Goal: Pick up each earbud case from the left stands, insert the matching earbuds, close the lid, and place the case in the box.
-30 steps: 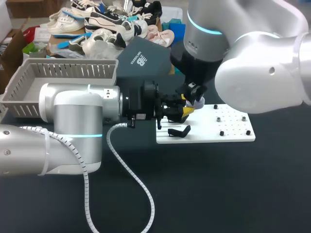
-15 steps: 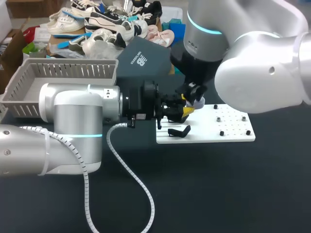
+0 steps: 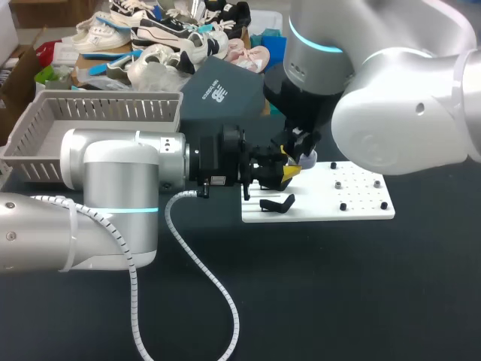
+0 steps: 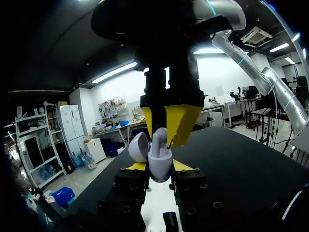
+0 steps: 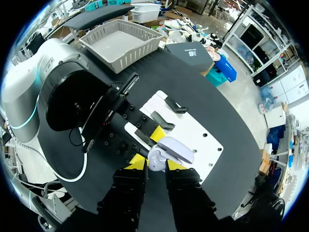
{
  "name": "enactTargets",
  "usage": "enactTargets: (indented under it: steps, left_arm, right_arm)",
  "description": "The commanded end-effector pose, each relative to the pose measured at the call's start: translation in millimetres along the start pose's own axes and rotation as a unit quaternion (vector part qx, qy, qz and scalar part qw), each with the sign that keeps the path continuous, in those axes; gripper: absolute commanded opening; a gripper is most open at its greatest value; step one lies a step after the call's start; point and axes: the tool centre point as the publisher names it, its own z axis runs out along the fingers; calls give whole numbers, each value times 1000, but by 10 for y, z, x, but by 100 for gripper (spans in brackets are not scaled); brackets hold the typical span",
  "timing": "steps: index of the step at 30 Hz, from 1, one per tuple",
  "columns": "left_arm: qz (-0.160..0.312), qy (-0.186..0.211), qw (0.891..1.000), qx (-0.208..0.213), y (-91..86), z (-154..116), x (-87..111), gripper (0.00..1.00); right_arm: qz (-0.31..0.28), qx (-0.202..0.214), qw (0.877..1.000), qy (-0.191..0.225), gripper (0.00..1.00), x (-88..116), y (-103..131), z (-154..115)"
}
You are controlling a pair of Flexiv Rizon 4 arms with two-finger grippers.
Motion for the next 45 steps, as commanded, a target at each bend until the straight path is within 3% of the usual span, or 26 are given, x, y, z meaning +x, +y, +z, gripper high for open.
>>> enactTargets:
  steps: [1, 23, 33, 45]
  left_arm:
    - [1, -1, 1000, -2, -8, 1, 1, 0]
    - [1, -1, 1000, -2, -8, 1, 1, 0]
    - [1, -1, 1000, -2, -8, 1, 1, 0]
    - [1, -1, 1000, -2, -8, 1, 1, 0]
  right_arm:
    - [1, 3, 1000, 1, 23, -10, 12, -8]
    - [5, 8, 1000, 3, 22, -37, 7, -38]
    - [15, 9, 1000, -9, 31, -36, -18, -85]
    - [40, 17, 999, -30, 29, 142, -23, -280]
